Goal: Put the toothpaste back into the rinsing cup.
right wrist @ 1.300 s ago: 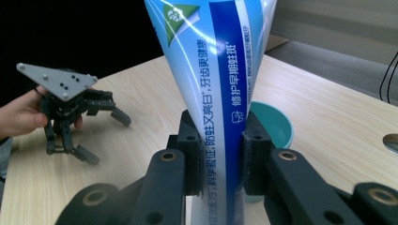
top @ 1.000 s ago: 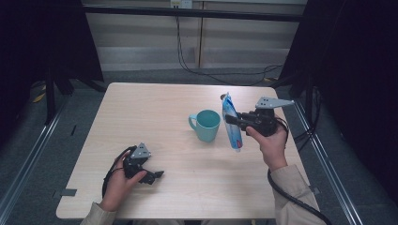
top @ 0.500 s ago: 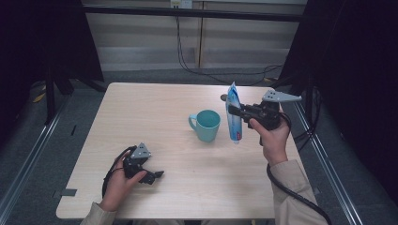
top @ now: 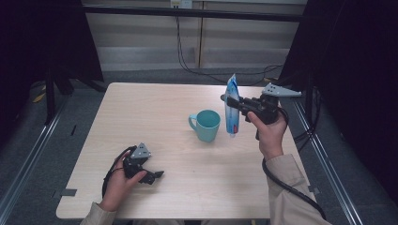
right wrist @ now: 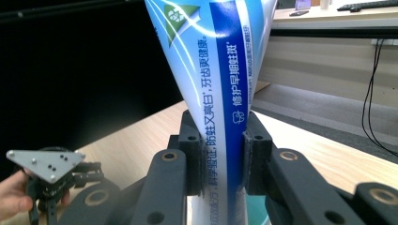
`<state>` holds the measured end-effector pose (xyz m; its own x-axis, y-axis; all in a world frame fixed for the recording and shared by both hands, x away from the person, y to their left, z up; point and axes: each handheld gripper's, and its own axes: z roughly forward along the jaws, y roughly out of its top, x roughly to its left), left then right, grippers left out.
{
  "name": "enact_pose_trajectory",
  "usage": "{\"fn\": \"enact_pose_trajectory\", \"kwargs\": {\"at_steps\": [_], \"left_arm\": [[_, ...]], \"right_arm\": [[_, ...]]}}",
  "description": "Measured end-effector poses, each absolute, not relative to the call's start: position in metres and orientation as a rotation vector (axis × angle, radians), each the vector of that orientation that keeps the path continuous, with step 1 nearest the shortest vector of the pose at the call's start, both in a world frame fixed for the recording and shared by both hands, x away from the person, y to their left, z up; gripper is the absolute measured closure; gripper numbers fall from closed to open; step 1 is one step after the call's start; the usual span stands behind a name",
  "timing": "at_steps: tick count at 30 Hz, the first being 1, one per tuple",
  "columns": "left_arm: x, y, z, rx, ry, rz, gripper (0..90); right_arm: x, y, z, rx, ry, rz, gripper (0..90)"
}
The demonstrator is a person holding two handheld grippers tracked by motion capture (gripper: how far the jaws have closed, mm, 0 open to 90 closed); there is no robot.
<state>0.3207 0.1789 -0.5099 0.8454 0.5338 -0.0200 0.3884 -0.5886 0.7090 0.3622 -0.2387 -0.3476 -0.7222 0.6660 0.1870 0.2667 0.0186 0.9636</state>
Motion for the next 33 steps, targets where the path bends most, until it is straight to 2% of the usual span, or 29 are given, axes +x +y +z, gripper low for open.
{"fn": "enact_pose_trajectory", "kwargs": {"at_steps": [33], "left_arm": [[0.32,0.178,-0.51,2.258,0.676,0.25,6.5]], "right_arm": [[0.383,-0.223,-0.323,0.919,1.959,1.77,74.5]]}}
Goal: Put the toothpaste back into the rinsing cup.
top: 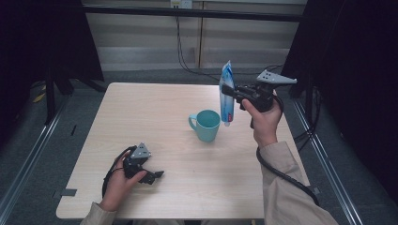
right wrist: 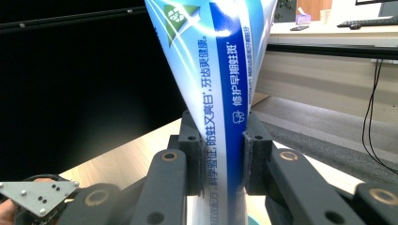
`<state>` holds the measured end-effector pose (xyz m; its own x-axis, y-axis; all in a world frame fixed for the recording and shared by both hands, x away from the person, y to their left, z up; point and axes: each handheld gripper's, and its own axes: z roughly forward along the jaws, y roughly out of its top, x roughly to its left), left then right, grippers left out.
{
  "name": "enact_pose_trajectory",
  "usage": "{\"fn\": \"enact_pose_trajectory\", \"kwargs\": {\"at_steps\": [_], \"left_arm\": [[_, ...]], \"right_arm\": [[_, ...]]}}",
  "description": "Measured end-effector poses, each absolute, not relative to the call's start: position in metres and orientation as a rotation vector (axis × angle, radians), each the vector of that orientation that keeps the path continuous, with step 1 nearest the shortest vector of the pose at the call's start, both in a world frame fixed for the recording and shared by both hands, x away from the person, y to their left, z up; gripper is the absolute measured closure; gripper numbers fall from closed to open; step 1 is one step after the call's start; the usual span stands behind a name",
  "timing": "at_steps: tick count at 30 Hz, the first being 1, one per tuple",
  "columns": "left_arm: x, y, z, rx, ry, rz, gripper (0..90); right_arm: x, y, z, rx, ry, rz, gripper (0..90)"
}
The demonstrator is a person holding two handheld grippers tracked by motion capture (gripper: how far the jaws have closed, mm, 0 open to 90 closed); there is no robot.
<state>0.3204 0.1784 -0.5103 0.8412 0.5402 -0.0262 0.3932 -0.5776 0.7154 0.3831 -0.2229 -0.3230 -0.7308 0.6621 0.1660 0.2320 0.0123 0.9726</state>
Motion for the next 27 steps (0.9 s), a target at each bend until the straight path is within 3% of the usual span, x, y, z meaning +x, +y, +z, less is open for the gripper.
{"fn": "enact_pose_trajectory", "kwargs": {"at_steps": [27], "left_arm": [[0.32,0.178,-0.51,2.256,0.678,0.252,6.5]], "right_arm": [[0.401,-0.203,-0.32,0.879,1.944,1.807,74.4]]}}
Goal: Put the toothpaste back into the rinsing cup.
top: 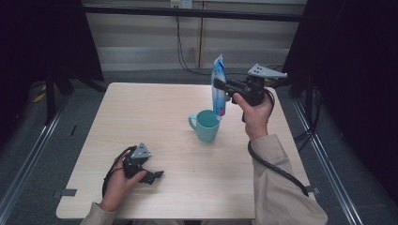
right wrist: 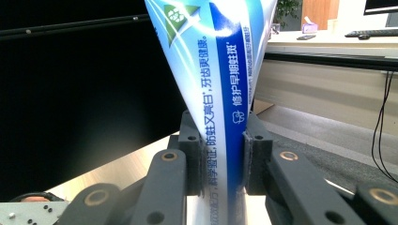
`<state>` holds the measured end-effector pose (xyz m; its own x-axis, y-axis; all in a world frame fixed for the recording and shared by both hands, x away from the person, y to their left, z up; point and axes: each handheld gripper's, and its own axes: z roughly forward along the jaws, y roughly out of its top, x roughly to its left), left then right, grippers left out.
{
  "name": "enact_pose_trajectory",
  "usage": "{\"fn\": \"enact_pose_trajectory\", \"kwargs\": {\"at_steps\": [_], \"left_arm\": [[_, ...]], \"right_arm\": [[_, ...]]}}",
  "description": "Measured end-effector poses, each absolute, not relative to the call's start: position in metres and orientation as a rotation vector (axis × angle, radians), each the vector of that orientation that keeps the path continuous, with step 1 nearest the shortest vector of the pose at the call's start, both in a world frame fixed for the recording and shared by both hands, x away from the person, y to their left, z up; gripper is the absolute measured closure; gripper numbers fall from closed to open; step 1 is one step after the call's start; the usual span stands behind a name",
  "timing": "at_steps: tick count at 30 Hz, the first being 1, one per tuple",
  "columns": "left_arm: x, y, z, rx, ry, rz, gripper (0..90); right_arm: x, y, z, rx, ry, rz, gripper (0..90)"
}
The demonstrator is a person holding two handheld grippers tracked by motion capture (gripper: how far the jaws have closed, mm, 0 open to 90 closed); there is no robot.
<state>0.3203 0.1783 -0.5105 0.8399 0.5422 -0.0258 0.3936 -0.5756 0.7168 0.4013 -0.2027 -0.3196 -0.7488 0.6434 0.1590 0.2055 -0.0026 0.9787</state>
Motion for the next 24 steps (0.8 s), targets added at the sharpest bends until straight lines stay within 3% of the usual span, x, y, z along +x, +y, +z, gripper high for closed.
{"fn": "enact_pose_trajectory", "kwargs": {"at_steps": [24], "left_arm": [[0.32,0.178,-0.51,2.26,0.674,0.257,6.5]], "right_arm": [[0.418,-0.195,-0.338,0.894,1.96,1.796,74.2]]}}
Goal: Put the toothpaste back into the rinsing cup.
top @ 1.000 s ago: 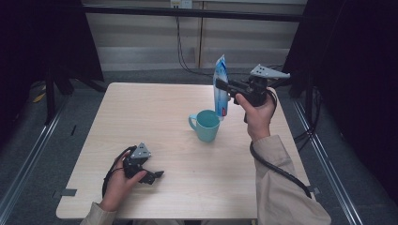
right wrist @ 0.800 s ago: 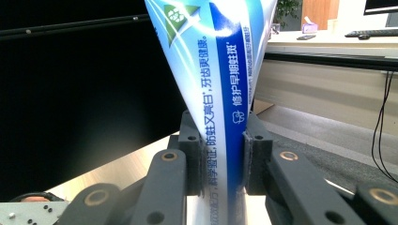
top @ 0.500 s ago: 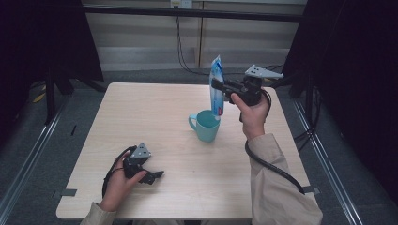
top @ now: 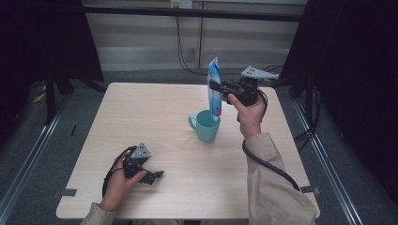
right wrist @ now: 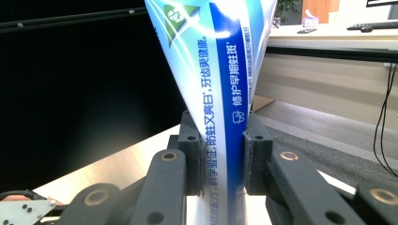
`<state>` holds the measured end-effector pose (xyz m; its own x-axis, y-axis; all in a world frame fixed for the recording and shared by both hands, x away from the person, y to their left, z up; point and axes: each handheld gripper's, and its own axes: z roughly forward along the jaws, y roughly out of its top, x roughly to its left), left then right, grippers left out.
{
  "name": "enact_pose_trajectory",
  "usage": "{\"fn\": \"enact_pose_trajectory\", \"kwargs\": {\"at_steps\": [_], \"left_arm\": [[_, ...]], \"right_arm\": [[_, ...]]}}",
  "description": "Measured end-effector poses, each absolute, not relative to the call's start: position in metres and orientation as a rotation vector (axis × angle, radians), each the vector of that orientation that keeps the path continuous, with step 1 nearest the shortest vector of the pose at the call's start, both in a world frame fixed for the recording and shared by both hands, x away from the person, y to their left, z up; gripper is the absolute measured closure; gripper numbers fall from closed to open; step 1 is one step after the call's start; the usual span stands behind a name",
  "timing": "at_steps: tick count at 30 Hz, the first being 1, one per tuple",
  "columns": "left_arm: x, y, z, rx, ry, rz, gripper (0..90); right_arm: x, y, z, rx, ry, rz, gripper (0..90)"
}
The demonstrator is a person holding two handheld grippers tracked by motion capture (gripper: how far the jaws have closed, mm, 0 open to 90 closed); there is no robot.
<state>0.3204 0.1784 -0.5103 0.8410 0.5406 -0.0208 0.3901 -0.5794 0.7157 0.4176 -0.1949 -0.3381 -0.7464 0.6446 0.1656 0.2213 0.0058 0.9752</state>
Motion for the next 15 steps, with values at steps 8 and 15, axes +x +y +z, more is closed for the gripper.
{"fn": "enact_pose_trajectory", "kwargs": {"at_steps": [8,15], "left_arm": [[0.32,0.178,-0.51,2.257,0.677,0.251,6.5],[0.32,0.178,-0.511,2.256,0.678,0.251,6.5]], "right_arm": [[0.421,-0.195,-0.344,0.905,1.957,1.783,74.1],[0.424,-0.193,-0.35,0.918,1.963,1.773,74.1]]}}
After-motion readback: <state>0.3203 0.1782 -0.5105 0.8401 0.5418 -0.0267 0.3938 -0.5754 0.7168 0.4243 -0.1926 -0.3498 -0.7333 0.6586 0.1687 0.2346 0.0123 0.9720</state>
